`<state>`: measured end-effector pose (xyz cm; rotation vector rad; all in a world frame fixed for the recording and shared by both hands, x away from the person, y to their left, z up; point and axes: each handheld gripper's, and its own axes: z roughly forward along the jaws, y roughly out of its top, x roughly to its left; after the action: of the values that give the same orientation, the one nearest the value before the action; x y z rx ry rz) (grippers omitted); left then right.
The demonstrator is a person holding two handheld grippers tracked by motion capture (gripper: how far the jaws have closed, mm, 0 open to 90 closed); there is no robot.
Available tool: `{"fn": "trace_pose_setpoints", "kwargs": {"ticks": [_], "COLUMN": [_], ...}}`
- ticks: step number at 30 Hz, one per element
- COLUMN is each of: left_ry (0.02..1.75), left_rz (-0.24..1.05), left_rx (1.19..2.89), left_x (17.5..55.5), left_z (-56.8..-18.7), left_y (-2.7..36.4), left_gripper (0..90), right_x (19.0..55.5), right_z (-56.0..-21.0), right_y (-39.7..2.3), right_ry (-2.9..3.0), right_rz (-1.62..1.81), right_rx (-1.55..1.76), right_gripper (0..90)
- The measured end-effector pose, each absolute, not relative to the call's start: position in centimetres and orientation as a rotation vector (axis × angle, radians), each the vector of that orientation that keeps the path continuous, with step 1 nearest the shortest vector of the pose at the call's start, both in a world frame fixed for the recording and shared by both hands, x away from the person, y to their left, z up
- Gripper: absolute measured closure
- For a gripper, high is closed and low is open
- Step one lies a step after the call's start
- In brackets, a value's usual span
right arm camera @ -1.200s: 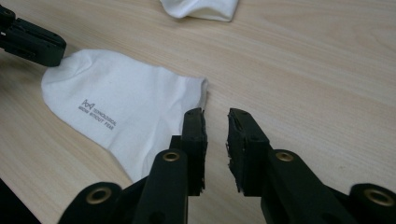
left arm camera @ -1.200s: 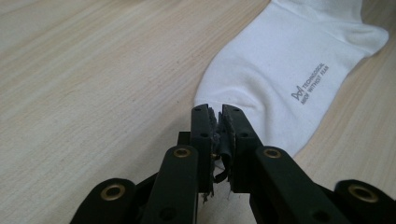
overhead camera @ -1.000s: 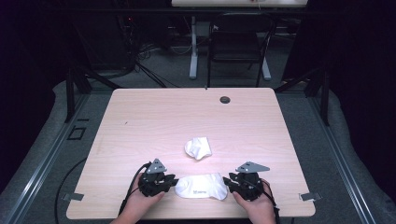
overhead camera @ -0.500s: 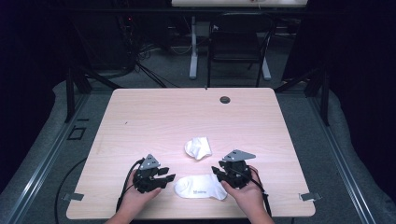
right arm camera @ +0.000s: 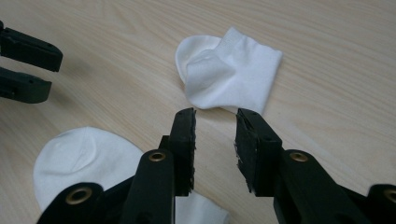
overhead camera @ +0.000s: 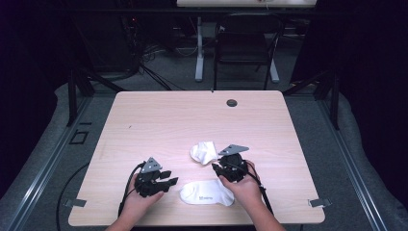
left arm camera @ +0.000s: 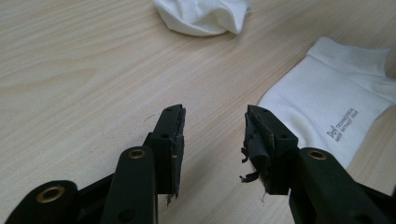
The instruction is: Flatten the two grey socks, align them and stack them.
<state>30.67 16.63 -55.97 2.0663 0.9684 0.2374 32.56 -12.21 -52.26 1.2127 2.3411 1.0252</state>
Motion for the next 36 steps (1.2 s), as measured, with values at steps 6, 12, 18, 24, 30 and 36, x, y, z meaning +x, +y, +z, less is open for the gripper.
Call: {"fn": "trace_pose_setpoints", "kwargs": {"ticks": [6,12,18,24,30,36], "left_ry": [0.978,0.975,0.981,0.978,0.977,0.978], "left_rz": [0.236,0.234,0.233,0.235,0.23,0.229], "left_rx": [2.062,2.065,2.063,2.066,2.067,2.067], "left_x": [30.8,30.9,30.9,31.0,31.0,31.0], "left_z": [-56.1,-56.1,-56.2,-56.2,-56.2,-56.3], "left_y": [16.7,16.8,16.8,16.8,16.8,16.8], "left_gripper": [57.8,57.8,57.8,57.7,57.6,57.5], "right_x": [33.4,34.5,35.3,36.3,37.1,37.8], "right_z": [-52.5,-52.9,-53.1,-53.2,-53.3,-53.4], "right_y": [-11.9,-11.6,-11.4,-11.1,-10.6,-9.6], "right_ry": [2.339,2.341,2.333,2.327,2.338,2.347], "right_rz": [1.007,0.983,1.005,1.001,0.981,0.975], "right_rx": [1.224,1.238,1.276,1.3,1.297,1.281], "right_gripper": [68.9,69.5,69.2,69.1,69.1,67.8]}}
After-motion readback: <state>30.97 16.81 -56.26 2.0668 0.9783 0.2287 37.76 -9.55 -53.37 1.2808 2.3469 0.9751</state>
